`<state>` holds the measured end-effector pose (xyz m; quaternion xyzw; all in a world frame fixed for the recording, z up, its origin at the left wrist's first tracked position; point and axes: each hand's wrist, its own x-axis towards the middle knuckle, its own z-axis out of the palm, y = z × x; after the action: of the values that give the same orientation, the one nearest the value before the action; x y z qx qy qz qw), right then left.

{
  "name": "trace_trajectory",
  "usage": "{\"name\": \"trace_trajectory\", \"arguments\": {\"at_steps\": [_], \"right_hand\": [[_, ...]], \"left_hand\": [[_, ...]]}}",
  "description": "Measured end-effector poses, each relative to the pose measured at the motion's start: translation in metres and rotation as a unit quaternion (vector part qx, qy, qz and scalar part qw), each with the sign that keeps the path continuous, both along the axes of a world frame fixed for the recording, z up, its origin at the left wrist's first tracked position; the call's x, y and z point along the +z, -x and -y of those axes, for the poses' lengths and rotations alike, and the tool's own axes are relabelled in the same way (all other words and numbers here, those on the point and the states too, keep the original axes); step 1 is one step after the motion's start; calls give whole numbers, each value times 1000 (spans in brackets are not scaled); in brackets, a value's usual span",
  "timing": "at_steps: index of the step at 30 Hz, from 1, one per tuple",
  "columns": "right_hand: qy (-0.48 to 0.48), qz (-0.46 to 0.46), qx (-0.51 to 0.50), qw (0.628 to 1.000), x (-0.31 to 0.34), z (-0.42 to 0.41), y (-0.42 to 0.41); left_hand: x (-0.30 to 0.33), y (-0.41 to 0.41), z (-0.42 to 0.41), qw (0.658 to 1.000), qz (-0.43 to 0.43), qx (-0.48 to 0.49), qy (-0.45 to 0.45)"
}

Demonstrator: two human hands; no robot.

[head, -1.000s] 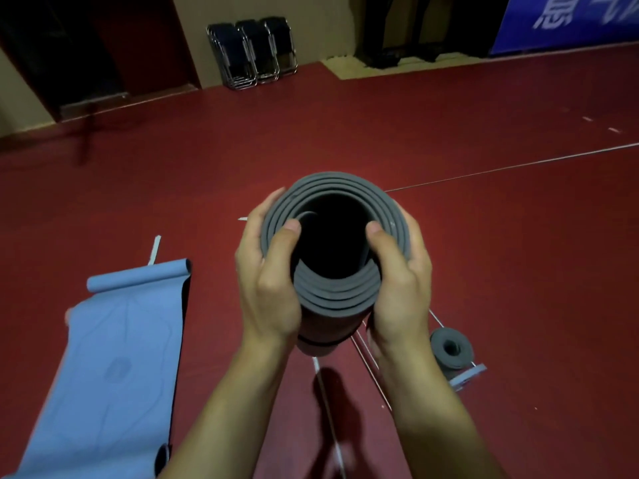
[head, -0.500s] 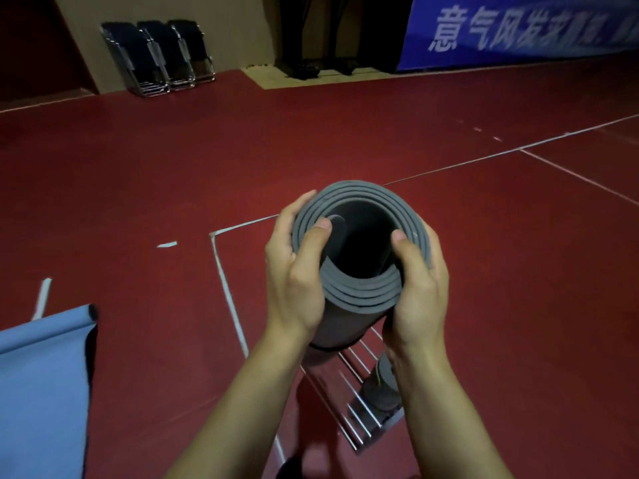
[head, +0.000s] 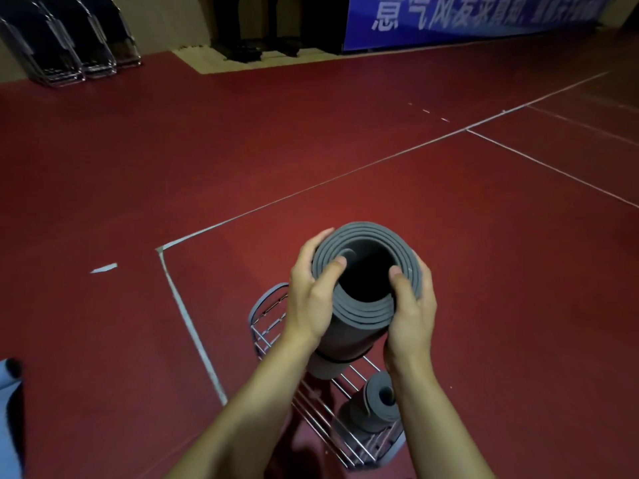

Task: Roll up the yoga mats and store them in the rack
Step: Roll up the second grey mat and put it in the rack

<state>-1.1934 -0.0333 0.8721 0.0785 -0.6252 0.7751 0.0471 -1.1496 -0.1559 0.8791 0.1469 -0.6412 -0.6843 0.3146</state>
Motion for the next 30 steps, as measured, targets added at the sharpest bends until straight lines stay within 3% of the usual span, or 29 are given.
{"name": "trace_trajectory", "arguments": {"at_steps": [11,15,19,23,30], "right_hand": [[-154,120,95,976,-109,-11,85],[-240,171,171,940,-161,-22,117],[-306,196,225,904,-221,-35,133],[-399,199,246,860,-288,-44,158],[-461,268,325,781,-358,-31,184]], "left_hand": [[-111,73,12,977,196,-76,21],[-157,91,3,953,287,-83,-47],[-227,101,-15,937,326,-46,-117],[-327,108,-31,931,355,1,-89],[-443,115,-43,913,388,58,-112]]}}
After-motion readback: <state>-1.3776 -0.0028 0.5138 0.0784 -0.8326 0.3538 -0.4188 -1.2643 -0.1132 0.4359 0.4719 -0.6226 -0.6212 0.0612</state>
